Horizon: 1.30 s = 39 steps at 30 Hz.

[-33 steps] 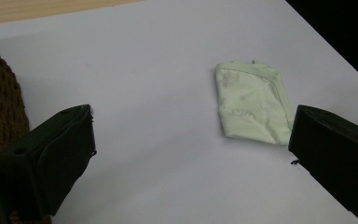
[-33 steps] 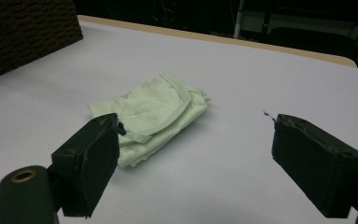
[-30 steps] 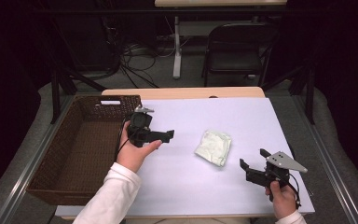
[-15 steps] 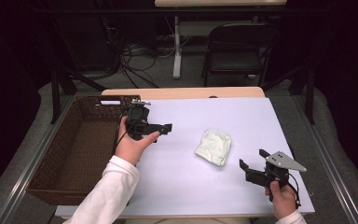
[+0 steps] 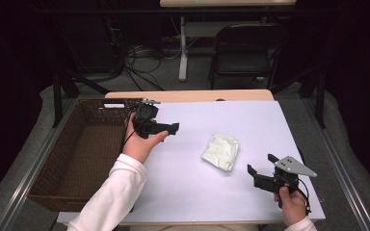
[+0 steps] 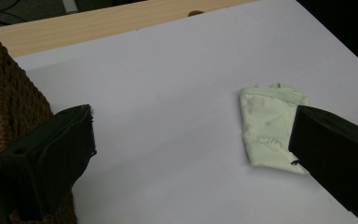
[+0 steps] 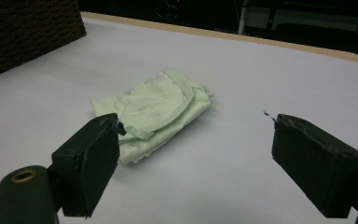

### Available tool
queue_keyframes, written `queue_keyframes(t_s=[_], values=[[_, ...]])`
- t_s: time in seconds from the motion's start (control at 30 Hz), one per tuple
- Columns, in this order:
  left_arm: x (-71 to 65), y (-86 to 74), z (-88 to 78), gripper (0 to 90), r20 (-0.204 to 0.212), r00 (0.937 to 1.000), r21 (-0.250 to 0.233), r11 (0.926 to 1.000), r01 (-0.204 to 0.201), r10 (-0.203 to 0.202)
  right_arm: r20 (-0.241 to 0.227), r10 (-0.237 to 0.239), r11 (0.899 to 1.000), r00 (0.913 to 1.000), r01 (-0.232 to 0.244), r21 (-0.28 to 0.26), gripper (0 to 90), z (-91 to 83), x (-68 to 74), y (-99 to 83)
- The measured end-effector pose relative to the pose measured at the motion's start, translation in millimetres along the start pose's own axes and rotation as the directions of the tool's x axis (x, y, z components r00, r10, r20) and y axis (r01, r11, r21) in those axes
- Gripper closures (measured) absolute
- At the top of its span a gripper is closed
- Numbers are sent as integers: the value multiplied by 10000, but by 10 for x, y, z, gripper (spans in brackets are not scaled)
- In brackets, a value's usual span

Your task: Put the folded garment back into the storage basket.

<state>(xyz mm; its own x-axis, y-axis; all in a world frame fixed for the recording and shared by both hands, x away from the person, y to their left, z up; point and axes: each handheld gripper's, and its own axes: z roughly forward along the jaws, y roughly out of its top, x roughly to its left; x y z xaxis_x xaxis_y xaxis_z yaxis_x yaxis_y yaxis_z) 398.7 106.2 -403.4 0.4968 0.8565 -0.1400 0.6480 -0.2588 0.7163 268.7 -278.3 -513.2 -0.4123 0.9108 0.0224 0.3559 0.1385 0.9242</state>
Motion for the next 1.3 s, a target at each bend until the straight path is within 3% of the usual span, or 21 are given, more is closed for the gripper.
queue_keyframes(t_s=[0.3,0.63,0.8,0.83,1.0,1.3], values=[[-62,84,79,12,24,9998,-28,9998,-210,210,-63,8,10000,10000,-8,43,146,5,-1,-3],[-143,182,211,10,271,9994,46,9998,207,-208,-110,94,9999,9999,-93,64,146,9,-8,-6],[-203,227,266,12,419,9991,145,9999,19,-25,-127,130,9999,9998,-129,64,146,9,-10,-6],[-218,235,277,65,461,9989,109,9999,-5,0,-160,125,9999,9998,-123,103,146,7,-12,-5],[-275,271,339,76,725,9974,65,10000,-33,29,-140,87,9999,9999,-85,96,146,8,-15,-6],[-310,313,447,83,618,9980,203,9997,-142,129,-180,119,9999,9998,-117,120,146,19,-11,-10]])
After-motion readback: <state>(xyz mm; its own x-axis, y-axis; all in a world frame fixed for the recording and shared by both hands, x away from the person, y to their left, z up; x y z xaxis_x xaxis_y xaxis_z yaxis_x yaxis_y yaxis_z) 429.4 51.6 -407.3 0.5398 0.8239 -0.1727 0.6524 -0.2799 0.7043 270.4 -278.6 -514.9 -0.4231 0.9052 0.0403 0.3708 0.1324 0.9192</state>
